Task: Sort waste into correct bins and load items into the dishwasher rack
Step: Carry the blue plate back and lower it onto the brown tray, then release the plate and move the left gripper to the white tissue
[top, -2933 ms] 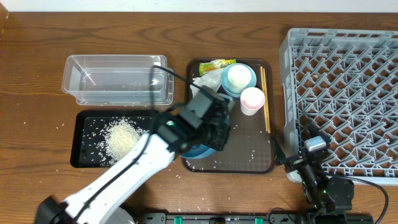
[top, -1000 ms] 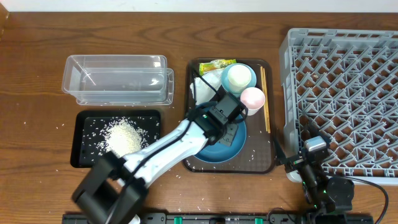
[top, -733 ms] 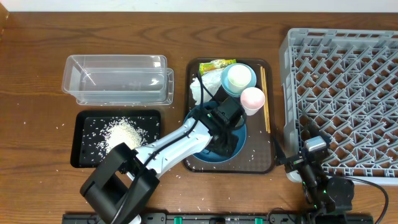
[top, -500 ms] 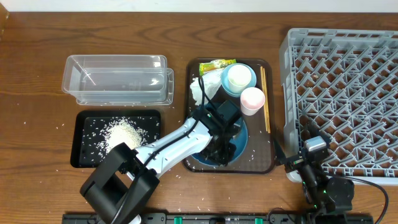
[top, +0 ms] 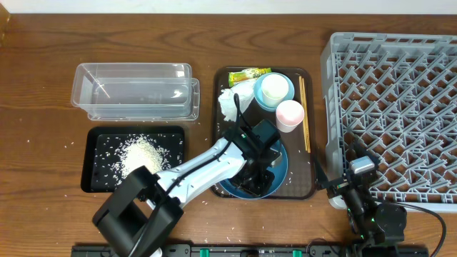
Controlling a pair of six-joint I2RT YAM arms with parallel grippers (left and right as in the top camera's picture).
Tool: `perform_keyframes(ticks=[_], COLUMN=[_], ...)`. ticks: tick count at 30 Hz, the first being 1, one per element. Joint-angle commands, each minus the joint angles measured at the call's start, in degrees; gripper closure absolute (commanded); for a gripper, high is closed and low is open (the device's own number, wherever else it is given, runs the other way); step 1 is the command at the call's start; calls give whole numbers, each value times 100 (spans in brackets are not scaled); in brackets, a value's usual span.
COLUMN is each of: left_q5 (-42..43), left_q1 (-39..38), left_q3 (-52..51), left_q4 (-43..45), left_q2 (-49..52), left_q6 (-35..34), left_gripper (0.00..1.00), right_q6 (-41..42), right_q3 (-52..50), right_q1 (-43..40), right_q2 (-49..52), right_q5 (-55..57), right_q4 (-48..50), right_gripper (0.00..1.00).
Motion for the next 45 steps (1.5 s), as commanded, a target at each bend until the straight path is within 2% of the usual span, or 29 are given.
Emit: perform_keyframes(ticks=[1,4,8,10,14,16,17,23,27,32,39,45], left_q5=[251,-267,-1759,-2385,-3051,-3047,-3045,-3042,-2999,-3001,-3005,-3008], left_q1=[-2,2,28,92,352,555,654,1333,1674,1906,1950,1954], left_q3=[-2,9,149,227,271,271,271,511,1082,1961,3287,3434], left_q4=[-22,63,155,254,656,887,990,1349,1117,697,-492,254], left_q2=[-431,-791,-1366,-1650,-2210,-2435,-2518,-2643,-2422,-1926,-699,-76], left_q6=[297,289,168,90,-66,-85,-85,42,256,490,957,1196], left_gripper=[94,94,88,83,62,48,45,42,30,25,19,19], right_q6=[13,13,13,13,13,13,13,13,13,13,13,13], right_q3=[-9,-9,-9,-9,-9,-9,-9,-9,-9,-9,-9,-9], right_q1=[149,149,149,149,149,149,149,149,149,149,149,149], right_q2=[-31,-31,-31,-31,-31,-31,-31,-31,-31,-31,-31,-31], right_q5=[13,15,13,13,15,15,15,15,15,15,15,13], right_q4=[-26,-26,-26,-26,-26,-26,-26,-26,-26,-26,-26,-26], right_gripper=[1,1,1,1,1,1,1,1,1,1,1,1])
